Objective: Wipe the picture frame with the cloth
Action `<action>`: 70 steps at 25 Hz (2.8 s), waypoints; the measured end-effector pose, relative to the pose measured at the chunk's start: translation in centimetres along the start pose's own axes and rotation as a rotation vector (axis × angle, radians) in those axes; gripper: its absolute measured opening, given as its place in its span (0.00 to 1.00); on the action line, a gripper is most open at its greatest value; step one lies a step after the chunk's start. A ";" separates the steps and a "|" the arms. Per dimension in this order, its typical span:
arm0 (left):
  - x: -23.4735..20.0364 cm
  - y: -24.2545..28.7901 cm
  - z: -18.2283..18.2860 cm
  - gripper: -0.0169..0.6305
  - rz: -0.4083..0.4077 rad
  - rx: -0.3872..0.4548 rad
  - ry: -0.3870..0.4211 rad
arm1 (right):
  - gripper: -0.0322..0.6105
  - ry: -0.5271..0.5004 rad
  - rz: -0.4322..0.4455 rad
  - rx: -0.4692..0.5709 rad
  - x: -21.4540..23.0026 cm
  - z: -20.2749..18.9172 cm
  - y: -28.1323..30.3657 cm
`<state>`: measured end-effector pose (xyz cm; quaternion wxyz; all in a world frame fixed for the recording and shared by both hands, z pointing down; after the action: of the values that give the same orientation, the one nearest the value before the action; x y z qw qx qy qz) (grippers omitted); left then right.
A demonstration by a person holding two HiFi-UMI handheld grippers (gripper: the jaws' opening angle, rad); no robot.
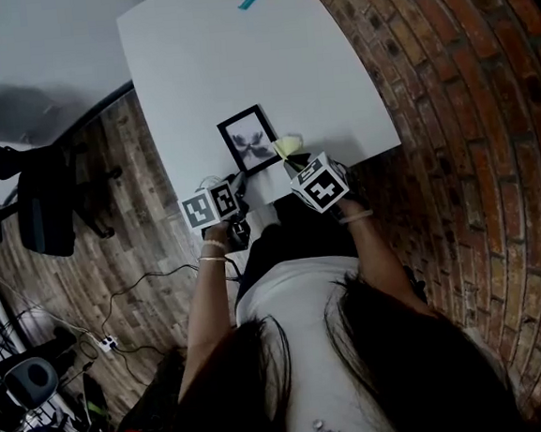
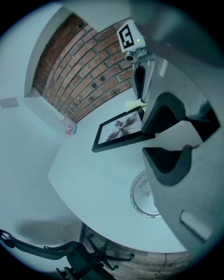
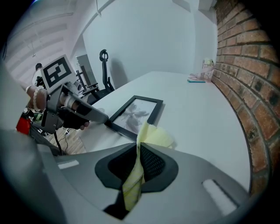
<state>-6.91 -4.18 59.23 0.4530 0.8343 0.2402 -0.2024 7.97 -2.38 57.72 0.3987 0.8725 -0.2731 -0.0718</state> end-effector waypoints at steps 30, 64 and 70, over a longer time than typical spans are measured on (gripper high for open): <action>0.0 -0.2 0.0 0.19 0.011 0.034 -0.006 | 0.10 -0.007 0.017 0.042 0.3 1.4 0.9; 0.0 -0.1 -0.2 0.19 0.020 0.058 -0.030 | 0.10 -0.135 0.273 0.000 -4.7 3.4 3.5; 0.0 -0.2 -0.2 0.19 0.017 0.057 -0.030 | 0.10 -0.151 0.296 -0.008 -5.6 3.7 3.7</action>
<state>-6.99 -3.94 59.21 0.4346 0.8456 0.2204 -0.2179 0.43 -3.86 57.44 0.3866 0.8134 -0.4275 -0.0786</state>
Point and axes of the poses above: the fingertips, and each gripper's own axes: y forward along the fingers, x to its right, z out of its top, the point moved 4 cm from there along -y, backward along the fingers, and after that the axes turned 10 degrees about x, right-handed, at the moved point
